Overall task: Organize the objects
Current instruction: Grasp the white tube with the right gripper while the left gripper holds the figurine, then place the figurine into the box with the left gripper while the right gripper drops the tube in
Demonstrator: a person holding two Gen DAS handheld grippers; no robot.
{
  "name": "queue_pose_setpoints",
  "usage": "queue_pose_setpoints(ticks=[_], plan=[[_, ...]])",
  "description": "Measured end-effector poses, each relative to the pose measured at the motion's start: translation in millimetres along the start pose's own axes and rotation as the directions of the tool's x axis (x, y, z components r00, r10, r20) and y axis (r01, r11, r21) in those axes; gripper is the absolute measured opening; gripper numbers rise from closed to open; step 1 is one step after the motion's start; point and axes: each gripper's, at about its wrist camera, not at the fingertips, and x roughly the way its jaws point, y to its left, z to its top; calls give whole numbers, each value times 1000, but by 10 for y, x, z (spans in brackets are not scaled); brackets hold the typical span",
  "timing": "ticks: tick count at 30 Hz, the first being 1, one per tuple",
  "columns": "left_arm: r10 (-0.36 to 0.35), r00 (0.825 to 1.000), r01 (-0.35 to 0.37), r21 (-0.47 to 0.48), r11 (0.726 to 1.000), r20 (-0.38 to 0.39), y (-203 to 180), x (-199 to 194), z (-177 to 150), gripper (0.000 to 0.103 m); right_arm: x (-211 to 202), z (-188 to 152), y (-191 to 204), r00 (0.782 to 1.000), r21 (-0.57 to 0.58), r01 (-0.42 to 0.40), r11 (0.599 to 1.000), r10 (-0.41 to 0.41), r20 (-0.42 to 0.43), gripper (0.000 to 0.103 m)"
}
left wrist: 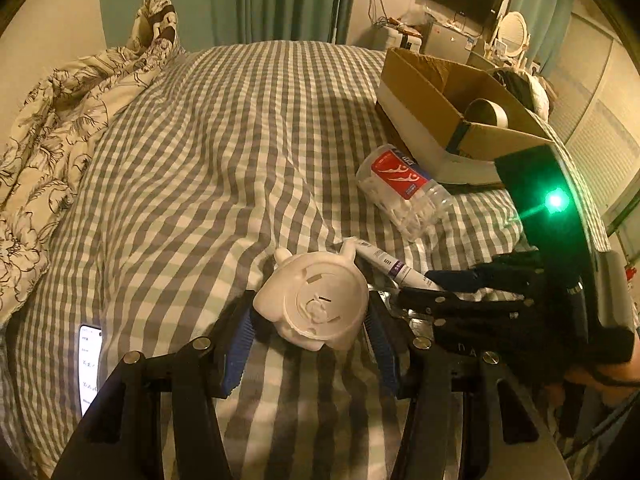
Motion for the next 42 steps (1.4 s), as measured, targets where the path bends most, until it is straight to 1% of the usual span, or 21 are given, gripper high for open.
queue_pose_setpoints(ticks=[2,5,7,12,14,16,19,23,27,29,32,38,42], plan=[[3,1000,-3,5,1000,11,-22,-63,-16,55,-91,-60,30,1000,4,6,1000,-7,22,23],[8,1000,-8,9,1000,26,-45,-151,-34,55,-267,-113,90,996,16,32,999,-33,86,22],[13,999,-14,12,1000,35,-64,-209,-43,55,-423,-163,64,991,30,34,999,-38,129,22],[19,997,-22,29,999,75,-166,-379,13,54,-769,-235,121,971,54,63,997,-74,229,21],[15,995,-19,39,999,96,-228,-462,67,54,-927,-276,84,962,64,61,996,-76,263,21],[7,993,-13,53,999,119,-307,-551,150,54,-1081,-310,70,952,72,76,995,-94,290,21],[-16,987,5,73,997,157,-432,-684,312,54,-1341,-336,40,931,78,118,990,-137,337,21],[-60,976,36,117,992,209,-659,-852,582,54,-1653,-317,-51,901,104,139,985,-169,399,21],[-111,964,74,157,985,242,-898,-944,886,55,-1977,-230,-242,866,132,156,979,-200,458,21],[-125,959,83,171,982,253,-1004,-950,1014,54,-2129,-153,-369,849,148,160,976,-212,485,21],[-153,953,105,190,976,262,-1181,-914,1282,54,-2304,-23,-579,826,170,174,970,-237,511,21],[-166,948,112,204,972,271,-1444,-696,1710,54,-2536,300,-1022,791,203,198,959,-279,544,21],[-167,947,112,206,972,273,-1584,-471,1967,54,-2505,491,-1336,784,227,196,954,-292,549,21]])
